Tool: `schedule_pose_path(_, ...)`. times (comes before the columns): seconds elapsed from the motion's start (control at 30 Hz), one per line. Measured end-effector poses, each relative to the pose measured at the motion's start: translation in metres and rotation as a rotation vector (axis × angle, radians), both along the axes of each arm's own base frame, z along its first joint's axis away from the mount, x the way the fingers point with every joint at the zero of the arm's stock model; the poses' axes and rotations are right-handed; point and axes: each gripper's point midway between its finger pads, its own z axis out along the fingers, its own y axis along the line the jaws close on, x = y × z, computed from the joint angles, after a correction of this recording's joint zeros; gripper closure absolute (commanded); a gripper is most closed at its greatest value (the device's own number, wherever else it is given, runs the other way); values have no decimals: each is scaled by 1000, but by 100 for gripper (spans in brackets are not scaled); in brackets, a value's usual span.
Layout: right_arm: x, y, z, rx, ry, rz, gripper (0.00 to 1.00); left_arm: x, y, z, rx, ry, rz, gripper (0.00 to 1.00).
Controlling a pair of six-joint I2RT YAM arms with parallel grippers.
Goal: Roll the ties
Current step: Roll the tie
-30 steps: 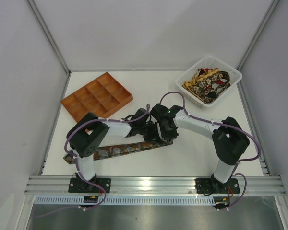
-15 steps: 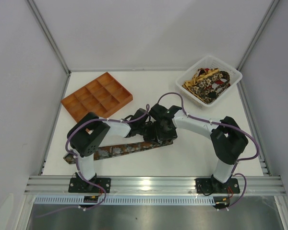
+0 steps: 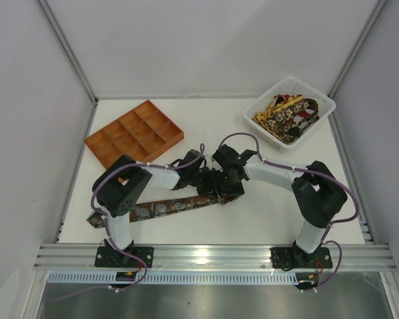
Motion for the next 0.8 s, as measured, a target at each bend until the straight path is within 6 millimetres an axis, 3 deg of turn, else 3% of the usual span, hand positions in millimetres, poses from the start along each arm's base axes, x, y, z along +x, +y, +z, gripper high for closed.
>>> schedule_pose_path(0.23,-4,-3,-13,174,67,-64,44,2,0,1,-7,-6,1,99)
schedule_pose_path(0.6,13,6,12,358,40,-101,49,2,0,1,-7,-7,2,100)
schedule_pose_path(0.8,12,6,11,369,64,-105,50,2,0,1,-6,-7,1,100)
